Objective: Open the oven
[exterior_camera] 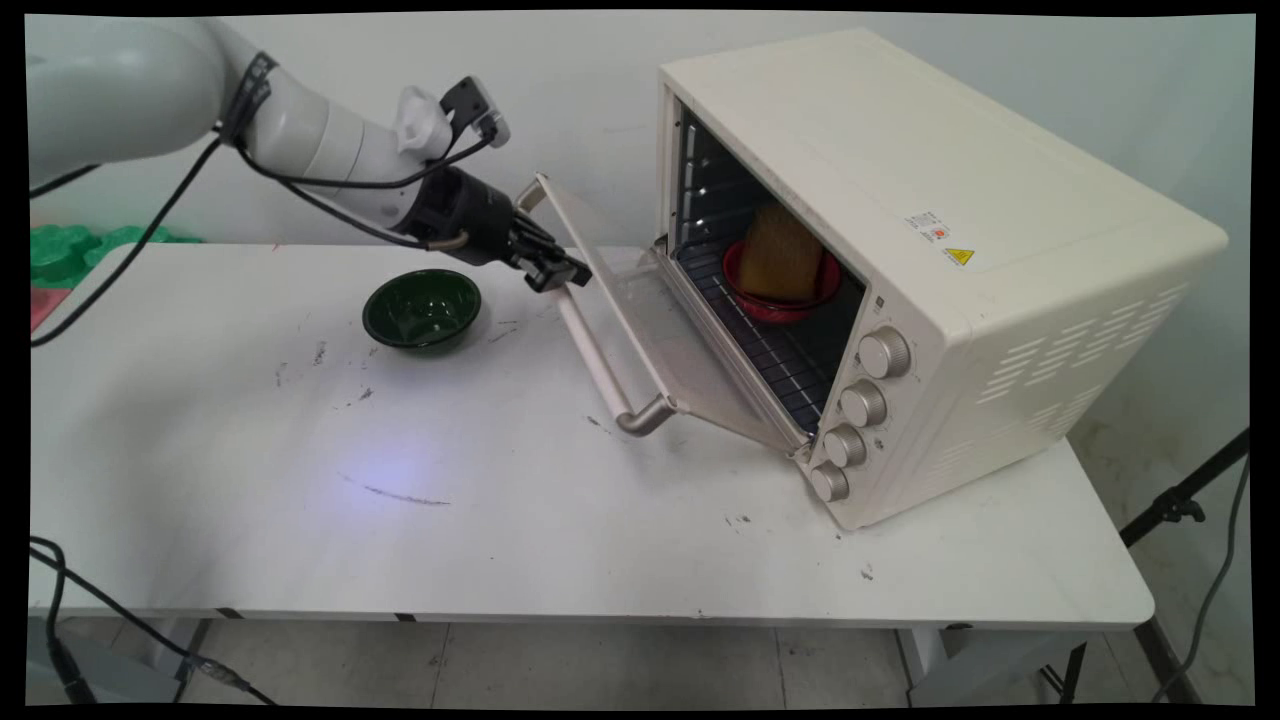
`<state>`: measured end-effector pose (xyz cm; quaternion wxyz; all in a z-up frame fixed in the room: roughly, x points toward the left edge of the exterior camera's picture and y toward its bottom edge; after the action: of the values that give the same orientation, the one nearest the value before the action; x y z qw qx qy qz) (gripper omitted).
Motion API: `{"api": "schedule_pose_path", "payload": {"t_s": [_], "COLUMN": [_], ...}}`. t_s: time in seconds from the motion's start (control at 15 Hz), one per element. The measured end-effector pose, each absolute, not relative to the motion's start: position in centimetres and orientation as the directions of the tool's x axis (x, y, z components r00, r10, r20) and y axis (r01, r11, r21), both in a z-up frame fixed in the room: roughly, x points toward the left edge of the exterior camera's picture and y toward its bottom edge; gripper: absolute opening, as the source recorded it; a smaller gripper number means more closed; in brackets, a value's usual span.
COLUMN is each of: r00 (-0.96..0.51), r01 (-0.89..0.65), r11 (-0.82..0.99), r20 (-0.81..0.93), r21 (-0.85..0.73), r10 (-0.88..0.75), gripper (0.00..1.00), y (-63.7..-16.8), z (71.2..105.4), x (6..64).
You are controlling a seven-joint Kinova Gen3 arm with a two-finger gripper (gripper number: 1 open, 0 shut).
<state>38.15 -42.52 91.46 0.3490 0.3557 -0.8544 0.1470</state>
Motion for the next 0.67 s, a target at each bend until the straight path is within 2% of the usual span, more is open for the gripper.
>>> {"api": "schedule_pose_path", "payload": {"t_s": [0.67], "r00": [-0.465], "r01": [-0.725], "r11": [0.688], "r20": [0.718], "r21": [0.027], "r10": [-0.519], "gripper": [0.0], "y": [-41.4], "z": [87.5], "x": [40.9]}}
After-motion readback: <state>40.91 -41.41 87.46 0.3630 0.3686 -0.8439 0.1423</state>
